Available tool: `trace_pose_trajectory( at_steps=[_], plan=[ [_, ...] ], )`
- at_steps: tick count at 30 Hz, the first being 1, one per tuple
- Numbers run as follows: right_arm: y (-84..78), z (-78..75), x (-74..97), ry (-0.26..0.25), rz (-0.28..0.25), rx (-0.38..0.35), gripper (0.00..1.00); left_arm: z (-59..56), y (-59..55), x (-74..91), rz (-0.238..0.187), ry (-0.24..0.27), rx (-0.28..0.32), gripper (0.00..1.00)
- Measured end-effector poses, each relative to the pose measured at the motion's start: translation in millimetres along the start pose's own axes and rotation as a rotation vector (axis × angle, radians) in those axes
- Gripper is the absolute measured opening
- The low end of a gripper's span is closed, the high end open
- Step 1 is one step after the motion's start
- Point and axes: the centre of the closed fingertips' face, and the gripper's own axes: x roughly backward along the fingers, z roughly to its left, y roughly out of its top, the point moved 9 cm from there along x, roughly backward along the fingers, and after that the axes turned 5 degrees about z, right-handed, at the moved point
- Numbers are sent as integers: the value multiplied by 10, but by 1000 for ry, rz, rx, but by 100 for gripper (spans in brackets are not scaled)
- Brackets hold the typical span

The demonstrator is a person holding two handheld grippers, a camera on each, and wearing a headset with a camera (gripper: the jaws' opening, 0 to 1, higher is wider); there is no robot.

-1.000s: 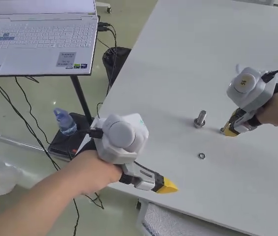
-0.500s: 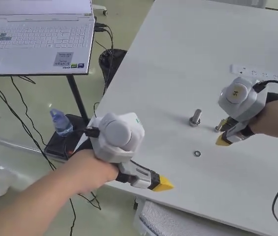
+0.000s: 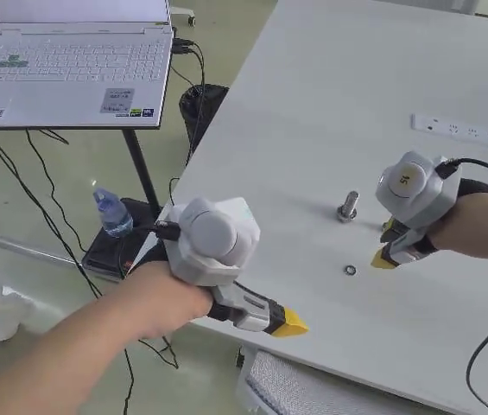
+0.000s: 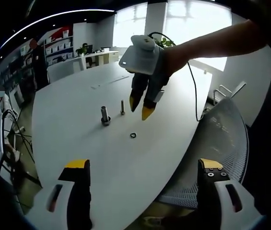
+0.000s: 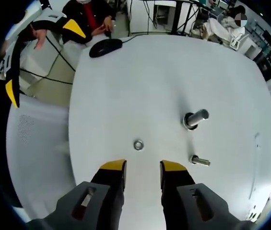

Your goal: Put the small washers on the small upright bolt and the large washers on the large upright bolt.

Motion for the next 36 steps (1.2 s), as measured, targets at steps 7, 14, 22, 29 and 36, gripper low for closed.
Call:
trace_pose_trajectory(
  at_steps=[7,14,22,29,36],
  plan=[
    [8,-7,-128,4,7,-8,30,21,-4,-38,-17,13,22,93],
    [39,-6,-268,9,-6,-35,30,49,-21,-93,-1,3,-2,94],
    [67,-14,-400,-10,-6,-28,29,60,11,-109,-17,-15,1,98],
    [77,7,-510,-6,-9,-41,29,96,1,-124,-18,-13,17,99],
    [46,-6,-577,-15,-8,-48,29,109,-1,-126,-27,-17,32,98]
  ],
)
